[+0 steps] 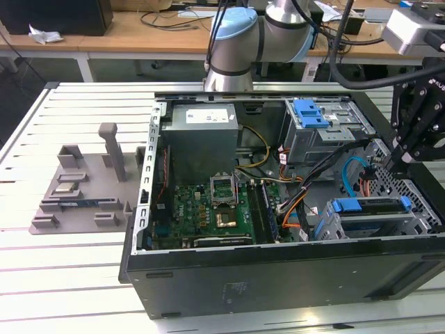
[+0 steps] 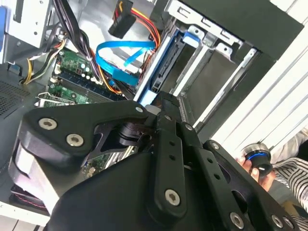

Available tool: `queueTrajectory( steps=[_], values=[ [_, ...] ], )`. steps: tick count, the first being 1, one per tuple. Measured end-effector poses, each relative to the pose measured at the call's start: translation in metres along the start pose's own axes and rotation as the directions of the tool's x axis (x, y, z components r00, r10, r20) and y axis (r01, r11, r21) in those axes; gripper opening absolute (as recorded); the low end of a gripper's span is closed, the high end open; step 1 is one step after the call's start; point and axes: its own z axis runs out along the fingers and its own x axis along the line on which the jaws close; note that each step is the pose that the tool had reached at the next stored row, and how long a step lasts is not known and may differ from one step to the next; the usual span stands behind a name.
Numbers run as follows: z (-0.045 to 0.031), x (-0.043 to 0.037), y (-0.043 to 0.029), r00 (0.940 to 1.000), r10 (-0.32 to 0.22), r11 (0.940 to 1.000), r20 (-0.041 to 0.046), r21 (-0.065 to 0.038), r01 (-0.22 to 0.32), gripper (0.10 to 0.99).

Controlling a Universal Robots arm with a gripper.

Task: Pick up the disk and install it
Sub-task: 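Insert the first disk wire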

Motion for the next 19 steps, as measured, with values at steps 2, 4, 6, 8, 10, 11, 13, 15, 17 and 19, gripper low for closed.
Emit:
queueTrajectory(
  steps=[2, 4, 6, 8, 10, 11, 13, 15, 17, 19],
  values=[
    [0.0000, -0.0031, -0.0047, 1.0000, 0.000, 1.0000, -0.0001, 0.000, 0.000, 0.106],
    [0.0000, -0.0051, -0.0076, 1.0000, 0.000, 1.0000, -0.0001, 0.000, 0.000, 0.106],
    [0.0000, -0.0075, -0.0110, 1.0000, 0.000, 1.0000, -0.0003, 0.000, 0.000, 0.106],
    [0.0000, -0.0089, -0.0132, 1.0000, 0.000, 1.0000, -0.0004, 0.000, 0.000, 0.106],
    [0.0001, -0.0113, -0.0166, 1.0000, 0.000, 1.0000, -0.0006, 0.000, 0.000, 0.106],
    [0.0001, -0.0128, -0.0186, 1.0000, 0.000, 1.0000, -0.0008, 0.000, 0.000, 0.106],
    [0.0002, -0.0177, -0.0242, 1.0000, 0.000, 1.0000, -0.0015, 0.000, 0.000, 0.106],
    [0.0005, -0.0247, -0.0271, 1.0000, 0.000, 1.0000, -0.0031, 0.000, 0.000, 0.106],
    [0.0008, -0.0295, -0.0270, 1.0000, 0.000, 1.0000, -0.0058, 0.000, 0.000, 0.106],
    [0.0010, -0.0323, -0.0270, 1.0000, 0.000, 1.0000, -0.0075, 0.000, 0.000, 0.106]
  ],
)
